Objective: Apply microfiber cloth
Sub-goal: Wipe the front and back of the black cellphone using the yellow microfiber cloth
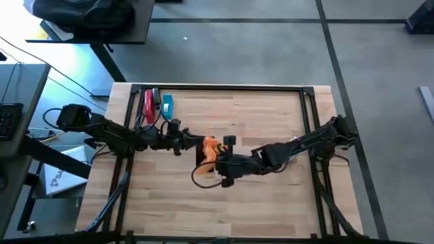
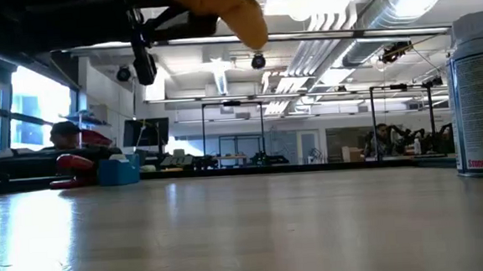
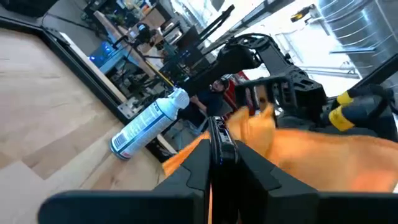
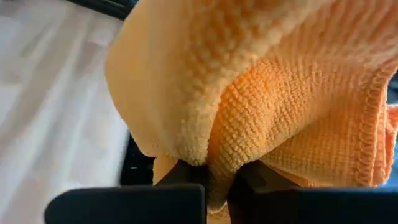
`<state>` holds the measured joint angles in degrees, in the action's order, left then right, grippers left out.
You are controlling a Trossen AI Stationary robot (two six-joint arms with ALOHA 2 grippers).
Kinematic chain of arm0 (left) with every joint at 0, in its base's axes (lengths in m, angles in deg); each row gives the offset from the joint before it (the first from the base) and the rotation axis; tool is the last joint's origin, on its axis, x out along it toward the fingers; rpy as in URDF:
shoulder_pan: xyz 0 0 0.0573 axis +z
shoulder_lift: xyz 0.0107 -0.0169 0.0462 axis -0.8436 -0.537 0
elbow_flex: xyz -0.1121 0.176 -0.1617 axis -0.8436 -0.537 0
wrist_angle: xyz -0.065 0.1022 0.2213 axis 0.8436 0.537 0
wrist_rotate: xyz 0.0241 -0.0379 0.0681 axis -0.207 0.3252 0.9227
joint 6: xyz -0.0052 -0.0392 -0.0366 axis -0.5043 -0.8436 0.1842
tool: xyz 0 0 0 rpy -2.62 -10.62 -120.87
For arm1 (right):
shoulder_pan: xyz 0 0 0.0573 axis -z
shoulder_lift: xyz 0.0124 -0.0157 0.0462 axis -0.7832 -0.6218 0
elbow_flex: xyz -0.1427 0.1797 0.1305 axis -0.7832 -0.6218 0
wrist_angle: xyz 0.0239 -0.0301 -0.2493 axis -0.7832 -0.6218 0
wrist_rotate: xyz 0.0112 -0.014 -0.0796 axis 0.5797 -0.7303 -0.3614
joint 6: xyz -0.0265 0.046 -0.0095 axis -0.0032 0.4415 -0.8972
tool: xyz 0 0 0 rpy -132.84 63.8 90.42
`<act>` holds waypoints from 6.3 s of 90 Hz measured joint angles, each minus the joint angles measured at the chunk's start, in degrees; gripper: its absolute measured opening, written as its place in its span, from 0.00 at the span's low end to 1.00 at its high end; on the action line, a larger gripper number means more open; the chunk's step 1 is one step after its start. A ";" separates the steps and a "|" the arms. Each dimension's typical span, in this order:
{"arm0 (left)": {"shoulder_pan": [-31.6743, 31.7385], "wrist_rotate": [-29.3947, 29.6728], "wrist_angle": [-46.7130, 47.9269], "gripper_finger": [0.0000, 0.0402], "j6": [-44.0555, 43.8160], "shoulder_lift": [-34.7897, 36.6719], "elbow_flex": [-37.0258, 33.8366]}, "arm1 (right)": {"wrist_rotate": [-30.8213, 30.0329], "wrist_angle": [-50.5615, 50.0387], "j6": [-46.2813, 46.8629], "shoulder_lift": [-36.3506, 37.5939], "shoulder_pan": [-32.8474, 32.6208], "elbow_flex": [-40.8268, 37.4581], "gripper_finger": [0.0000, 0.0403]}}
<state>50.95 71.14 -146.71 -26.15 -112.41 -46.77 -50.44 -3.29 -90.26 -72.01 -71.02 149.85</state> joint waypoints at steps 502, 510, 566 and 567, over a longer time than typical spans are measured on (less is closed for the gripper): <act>1.53 4.08 -0.89 0.06 -0.94 2.62 -0.15 | 3.66 13.03 -18.56 -5.51 2.33 0.20 0.00; 1.78 3.66 -1.90 0.06 -1.84 2.64 -0.13 | 5.79 10.91 -12.30 -5.53 0.07 0.14 0.00; 2.05 3.80 -2.35 0.06 -1.99 2.80 -0.02 | -31.73 -3.04 -27.68 -5.62 -6.69 16.40 0.00; 2.05 3.84 -2.35 0.06 -1.99 2.80 -0.02 | -32.17 -3.09 -28.34 -5.62 -6.46 16.48 0.00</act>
<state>53.01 74.97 -149.06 -28.14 -109.61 -46.80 -82.61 -6.38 -118.60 -77.63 -77.47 166.32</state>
